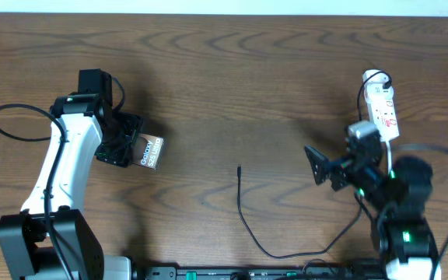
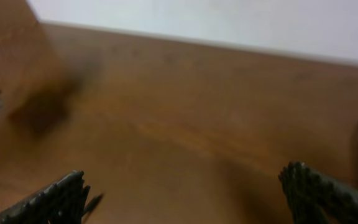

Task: Plug charger to phone and switch on socket
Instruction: 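Swing the right gripper left toward the center of the table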

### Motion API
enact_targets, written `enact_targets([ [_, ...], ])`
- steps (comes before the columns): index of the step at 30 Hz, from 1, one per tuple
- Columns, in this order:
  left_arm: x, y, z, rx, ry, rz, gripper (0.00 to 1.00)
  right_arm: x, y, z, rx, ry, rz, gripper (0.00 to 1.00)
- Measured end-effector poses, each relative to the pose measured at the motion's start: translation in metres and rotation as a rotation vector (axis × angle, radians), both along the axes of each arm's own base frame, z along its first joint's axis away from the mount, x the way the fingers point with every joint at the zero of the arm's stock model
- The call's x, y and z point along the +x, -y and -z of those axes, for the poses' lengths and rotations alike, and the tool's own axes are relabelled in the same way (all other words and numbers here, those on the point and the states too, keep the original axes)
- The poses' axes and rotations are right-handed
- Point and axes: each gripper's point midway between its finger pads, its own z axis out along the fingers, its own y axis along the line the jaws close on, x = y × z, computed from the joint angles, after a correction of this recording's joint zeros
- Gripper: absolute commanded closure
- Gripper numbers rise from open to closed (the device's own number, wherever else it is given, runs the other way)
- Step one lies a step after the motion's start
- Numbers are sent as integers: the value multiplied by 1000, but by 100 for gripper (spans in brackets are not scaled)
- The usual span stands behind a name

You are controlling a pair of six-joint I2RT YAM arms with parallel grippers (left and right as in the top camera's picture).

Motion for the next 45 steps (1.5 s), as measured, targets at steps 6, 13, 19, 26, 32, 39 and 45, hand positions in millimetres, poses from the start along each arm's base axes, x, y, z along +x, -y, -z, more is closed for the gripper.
enact_targets([
  [6,0,0,0,0,-1,0,93,28,-22,20,74,-174,-133,1],
  [13,0,0,0,0,-1,0,93,41,-51,31,201,-292,-331,1],
  [19,0,0,0,0,-1,0,93,41,-67,29,294,-294,-474,1],
  [26,0,0,0,0,-1,0,93,32,-76,14,359,-254,-590,1],
  [32,0,0,0,0,-1,0,92,34,-79,7,399,-249,-615,1],
  [39,0,0,0,0,-2,0,93,46,-82,20,485,-312,-641,1],
  [45,-1,0,0,0,-2,0,93,55,-85,38,574,-403,-655,1],
])
